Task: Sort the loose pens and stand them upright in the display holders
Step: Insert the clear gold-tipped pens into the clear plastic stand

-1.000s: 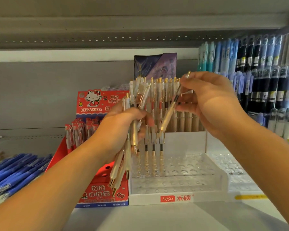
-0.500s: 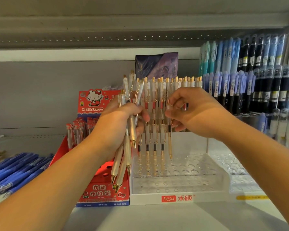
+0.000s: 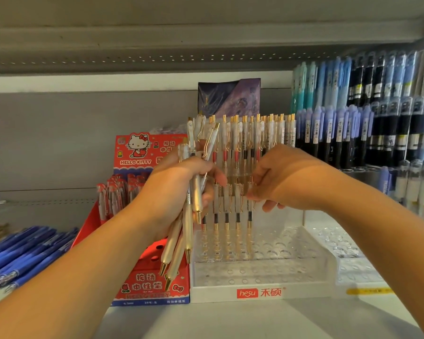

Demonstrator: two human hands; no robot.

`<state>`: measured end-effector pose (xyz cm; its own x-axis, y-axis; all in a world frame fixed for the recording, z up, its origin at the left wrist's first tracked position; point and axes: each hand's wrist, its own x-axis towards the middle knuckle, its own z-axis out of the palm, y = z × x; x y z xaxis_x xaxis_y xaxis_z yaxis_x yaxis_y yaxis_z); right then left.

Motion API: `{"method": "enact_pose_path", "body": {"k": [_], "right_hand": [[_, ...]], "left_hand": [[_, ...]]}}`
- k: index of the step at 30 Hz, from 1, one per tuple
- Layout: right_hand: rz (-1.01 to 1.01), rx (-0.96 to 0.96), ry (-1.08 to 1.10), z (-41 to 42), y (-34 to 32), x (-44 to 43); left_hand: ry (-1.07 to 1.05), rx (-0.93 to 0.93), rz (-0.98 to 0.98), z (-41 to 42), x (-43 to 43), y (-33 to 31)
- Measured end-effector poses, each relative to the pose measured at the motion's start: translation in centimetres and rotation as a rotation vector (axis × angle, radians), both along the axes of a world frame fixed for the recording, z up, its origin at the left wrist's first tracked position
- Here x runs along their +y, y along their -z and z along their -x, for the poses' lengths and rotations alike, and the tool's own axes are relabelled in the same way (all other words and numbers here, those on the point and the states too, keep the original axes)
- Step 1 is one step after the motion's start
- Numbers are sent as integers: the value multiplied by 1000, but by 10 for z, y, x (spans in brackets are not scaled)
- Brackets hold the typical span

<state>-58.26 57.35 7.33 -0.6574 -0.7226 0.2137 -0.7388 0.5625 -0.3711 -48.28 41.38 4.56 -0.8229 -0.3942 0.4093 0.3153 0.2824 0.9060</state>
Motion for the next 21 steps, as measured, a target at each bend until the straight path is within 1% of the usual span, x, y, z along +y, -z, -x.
{"method": "enact_pose_path", "body": {"k": [2, 3, 4, 5, 6, 7, 9, 11, 14, 21], "right_hand": [[-11, 67, 23, -3, -4, 3], [23, 97, 24, -4, -6, 4], [101, 98, 11, -5, -8, 5], [223, 54, -22, -7, -8, 6], [362, -37, -74, -9, -8, 8], [484, -147, -135, -11, -7, 8], [611, -301, -226, -15, -4, 9], [673, -385, -256, -16, 0, 7], [751, -489, -239, -17, 7, -1], [826, -568, -228, -18, 11, -5]], "left_hand": [[17, -11, 33, 2, -1, 2], [18, -18, 40, 1, -2, 4], [71, 21, 7, -2, -4, 10], [161, 72, -56, -2, -4, 12], [232, 103, -90, -3, -5, 16], [292, 111, -85, -5, -5, 16], [319, 85, -40, -6, -4, 17], [337, 81, -25, -7, -1, 17], [402, 74, -23, -6, 2, 18], [419, 79, -29, -4, 2, 19]]}}
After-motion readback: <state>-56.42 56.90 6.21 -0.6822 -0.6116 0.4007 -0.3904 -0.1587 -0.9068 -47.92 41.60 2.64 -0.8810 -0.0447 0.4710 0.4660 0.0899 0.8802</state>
